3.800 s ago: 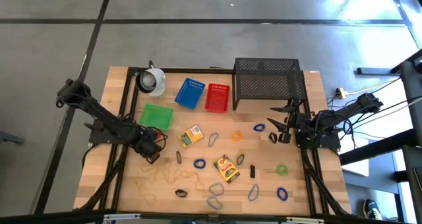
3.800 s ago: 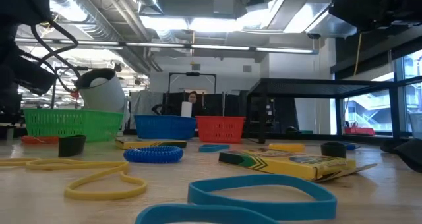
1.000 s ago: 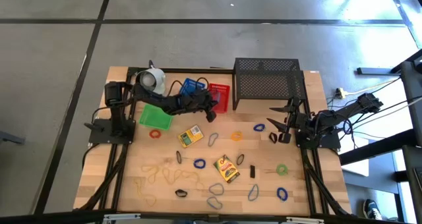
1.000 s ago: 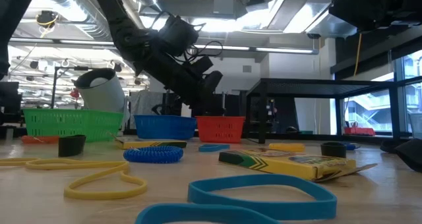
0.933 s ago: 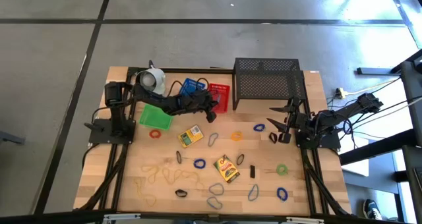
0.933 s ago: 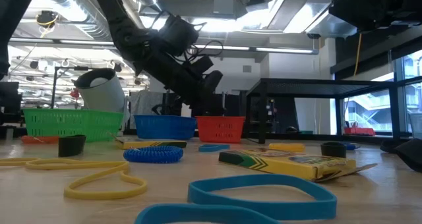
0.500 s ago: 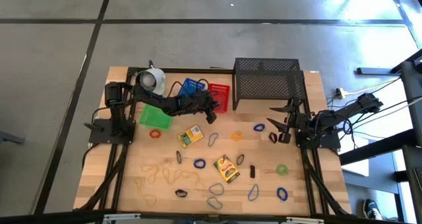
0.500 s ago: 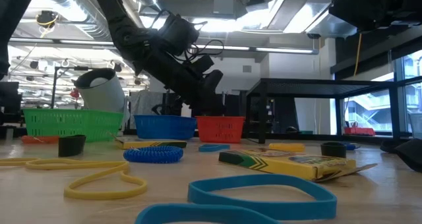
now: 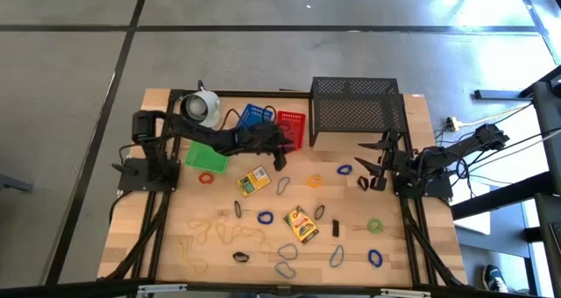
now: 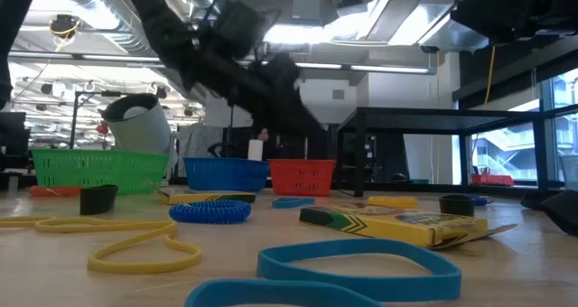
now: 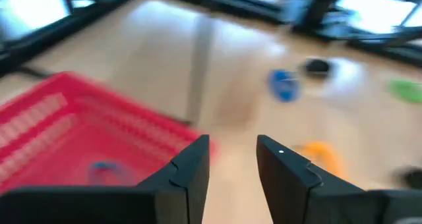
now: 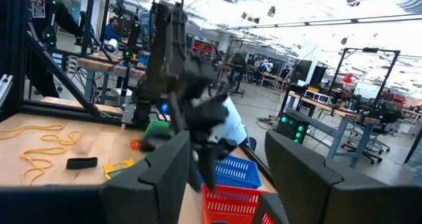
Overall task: Pick & Place Office Desk Supplies
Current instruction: Put the yellow crayon box into the blue bin
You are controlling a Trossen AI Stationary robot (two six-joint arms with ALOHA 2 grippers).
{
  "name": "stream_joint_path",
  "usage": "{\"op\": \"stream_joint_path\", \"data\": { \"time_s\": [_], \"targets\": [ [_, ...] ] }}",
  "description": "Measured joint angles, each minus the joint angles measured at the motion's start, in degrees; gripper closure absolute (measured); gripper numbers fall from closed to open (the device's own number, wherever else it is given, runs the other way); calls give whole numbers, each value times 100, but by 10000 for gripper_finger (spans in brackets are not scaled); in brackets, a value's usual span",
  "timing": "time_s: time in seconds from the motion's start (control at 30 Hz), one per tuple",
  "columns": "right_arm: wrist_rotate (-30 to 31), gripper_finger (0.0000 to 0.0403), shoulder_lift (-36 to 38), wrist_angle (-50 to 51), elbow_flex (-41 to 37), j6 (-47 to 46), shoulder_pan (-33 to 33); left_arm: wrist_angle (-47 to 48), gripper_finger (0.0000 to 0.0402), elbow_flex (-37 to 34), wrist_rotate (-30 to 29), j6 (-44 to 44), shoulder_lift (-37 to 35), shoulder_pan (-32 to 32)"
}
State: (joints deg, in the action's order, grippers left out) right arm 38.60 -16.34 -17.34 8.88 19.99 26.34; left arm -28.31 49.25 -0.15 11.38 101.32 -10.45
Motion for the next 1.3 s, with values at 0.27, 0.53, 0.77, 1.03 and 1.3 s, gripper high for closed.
{"op": "stream_joint_path", "data": {
  "time_s": [0.27,0.53,0.77,1.03,1.3],
  "targets": [
    [-1,202,0,70,0,0,-1,1285,276,7,1709,-200,-1110,819],
    [-1,202,0,67,0,-1,-1,4669,290,7,253,-1853,-2056,1872],
    [-1,202,1,65,0,-197,1,5914,291,-243,-802,-2164,-1945,2509],
    [-1,202,0,65,0,-203,0,5895,291,-481,-1876,-2613,-1585,2779],
    [-1,202,1,65,0,-205,1,5889,288,-487,-1925,-2813,-1026,2777]
  ]
}}
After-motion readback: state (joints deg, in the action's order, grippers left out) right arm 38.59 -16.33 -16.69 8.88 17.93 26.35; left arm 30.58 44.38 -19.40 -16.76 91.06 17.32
